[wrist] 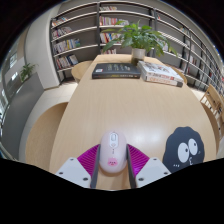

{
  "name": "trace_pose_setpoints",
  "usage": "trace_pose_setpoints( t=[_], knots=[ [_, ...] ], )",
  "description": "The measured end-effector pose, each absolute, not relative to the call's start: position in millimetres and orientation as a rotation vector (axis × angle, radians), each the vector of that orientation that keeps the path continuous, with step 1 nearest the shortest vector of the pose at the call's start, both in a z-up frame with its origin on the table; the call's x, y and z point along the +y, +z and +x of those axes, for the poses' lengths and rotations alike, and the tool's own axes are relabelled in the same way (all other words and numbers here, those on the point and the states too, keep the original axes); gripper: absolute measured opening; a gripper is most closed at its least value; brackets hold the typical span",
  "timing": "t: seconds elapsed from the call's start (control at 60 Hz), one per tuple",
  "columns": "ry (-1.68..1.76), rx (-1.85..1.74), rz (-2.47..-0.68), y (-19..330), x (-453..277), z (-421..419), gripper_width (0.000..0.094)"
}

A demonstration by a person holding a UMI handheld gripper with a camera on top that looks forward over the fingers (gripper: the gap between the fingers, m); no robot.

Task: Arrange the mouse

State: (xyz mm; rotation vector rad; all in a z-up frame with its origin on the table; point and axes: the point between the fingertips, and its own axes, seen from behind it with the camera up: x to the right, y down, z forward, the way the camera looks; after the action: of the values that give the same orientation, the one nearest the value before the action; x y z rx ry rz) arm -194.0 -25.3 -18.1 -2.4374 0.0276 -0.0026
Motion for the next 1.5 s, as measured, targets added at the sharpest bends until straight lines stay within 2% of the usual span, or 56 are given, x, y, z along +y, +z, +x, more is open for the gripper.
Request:
trace_pose_setpoints(
  t=[0.15,0.25,0.317,0.4,0.567,0.633,0.7,0.767,0.817,0.867,1.1,1.267,1.333,1.367,1.5],
  knots=[
    [0.008,-0.007,-2.468,-20,-28,-194,0.0328],
    [0.029,-0.056,-2.498,-19,-30,-193,0.0325],
    [0.058,-0.098,-2.497,-4,-28,-192,0.0324],
    [0.072,-0.126,-2.408,52,-11,-181,0.0325],
    [0.021,-0.139,-2.161,207,26,-122,0.0325],
    [-0.003,-0.134,-2.080,253,28,-91,0.0325],
    [-0.023,-0.126,-2.028,283,25,-59,0.0325],
    [-0.037,-0.112,-2.021,294,19,-26,0.0324],
    [-0.049,-0.092,-2.029,286,14,-3,0.0323],
    [-0.036,-0.069,-2.069,262,2,16,0.0323],
    [-0.009,-0.044,-2.348,93,-55,46,0.0323],
    [0.018,-0.025,-2.461,9,-80,41,0.0345],
    [0.025,-0.019,-2.499,-16,-88,40,0.0369],
    [0.020,-0.012,-2.450,-15,-81,41,0.0386],
    [0.007,-0.027,-2.464,-13,-83,42,0.0470]
  ],
)
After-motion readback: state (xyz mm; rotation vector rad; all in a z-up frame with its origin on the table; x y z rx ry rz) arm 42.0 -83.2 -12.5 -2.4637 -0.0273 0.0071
